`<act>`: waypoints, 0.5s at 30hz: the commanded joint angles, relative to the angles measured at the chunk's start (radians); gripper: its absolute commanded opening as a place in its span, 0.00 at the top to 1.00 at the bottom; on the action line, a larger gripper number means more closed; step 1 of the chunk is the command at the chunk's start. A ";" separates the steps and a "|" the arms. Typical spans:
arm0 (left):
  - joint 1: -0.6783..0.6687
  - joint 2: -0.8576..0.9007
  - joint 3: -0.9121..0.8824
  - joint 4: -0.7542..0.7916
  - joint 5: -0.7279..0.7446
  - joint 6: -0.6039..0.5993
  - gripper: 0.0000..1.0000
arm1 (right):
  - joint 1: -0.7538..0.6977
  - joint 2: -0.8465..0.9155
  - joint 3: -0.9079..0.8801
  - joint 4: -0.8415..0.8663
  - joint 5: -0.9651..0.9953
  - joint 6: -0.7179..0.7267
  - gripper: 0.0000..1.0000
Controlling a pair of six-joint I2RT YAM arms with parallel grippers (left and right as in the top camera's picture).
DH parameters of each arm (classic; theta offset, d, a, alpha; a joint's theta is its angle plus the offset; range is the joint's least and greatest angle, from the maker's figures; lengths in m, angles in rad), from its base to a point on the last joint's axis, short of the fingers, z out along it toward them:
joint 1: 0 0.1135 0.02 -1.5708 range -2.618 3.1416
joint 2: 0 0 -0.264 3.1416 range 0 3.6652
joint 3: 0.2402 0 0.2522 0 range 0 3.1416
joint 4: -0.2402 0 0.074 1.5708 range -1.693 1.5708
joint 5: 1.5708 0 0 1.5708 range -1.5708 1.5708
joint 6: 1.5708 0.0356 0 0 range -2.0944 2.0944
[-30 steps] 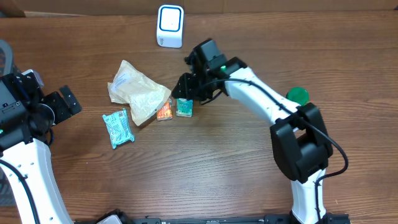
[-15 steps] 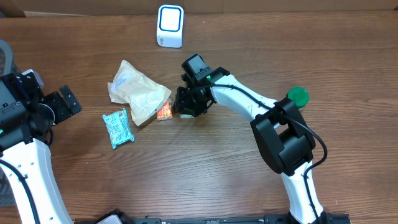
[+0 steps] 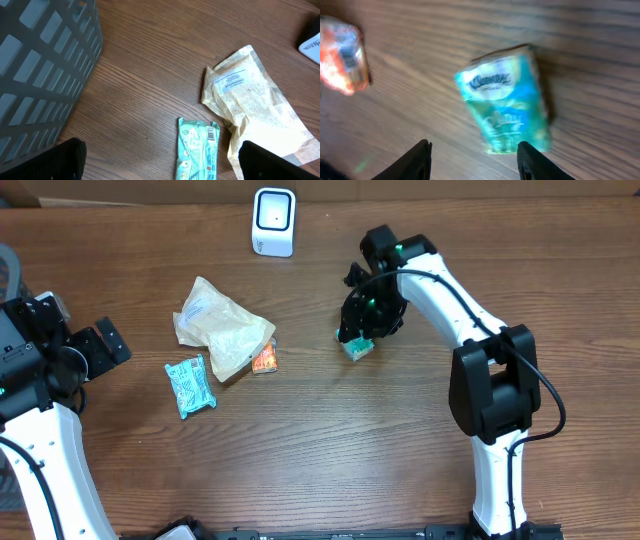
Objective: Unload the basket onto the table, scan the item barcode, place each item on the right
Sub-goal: 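Lift the teal pack and carry it toward the scanner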
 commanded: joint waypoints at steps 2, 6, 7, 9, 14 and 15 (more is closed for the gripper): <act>0.003 -0.002 0.012 0.003 0.008 0.026 0.00 | -0.031 0.001 0.019 -0.018 0.245 0.355 0.56; 0.003 -0.002 0.012 0.003 0.008 0.026 0.00 | -0.036 0.001 -0.014 -0.077 0.311 0.523 0.63; 0.003 -0.002 0.012 0.003 0.008 0.026 0.00 | -0.029 0.001 -0.029 -0.089 0.297 0.522 0.63; 0.003 -0.002 0.012 0.003 0.008 0.026 0.00 | -0.017 0.001 -0.048 -0.101 0.282 0.522 0.63; 0.003 -0.002 0.012 0.003 0.008 0.026 0.00 | 0.004 0.001 -0.102 -0.064 0.283 0.522 0.64; 0.003 -0.002 0.012 0.003 0.008 0.026 0.00 | 0.004 0.001 -0.115 -0.050 0.282 0.522 0.64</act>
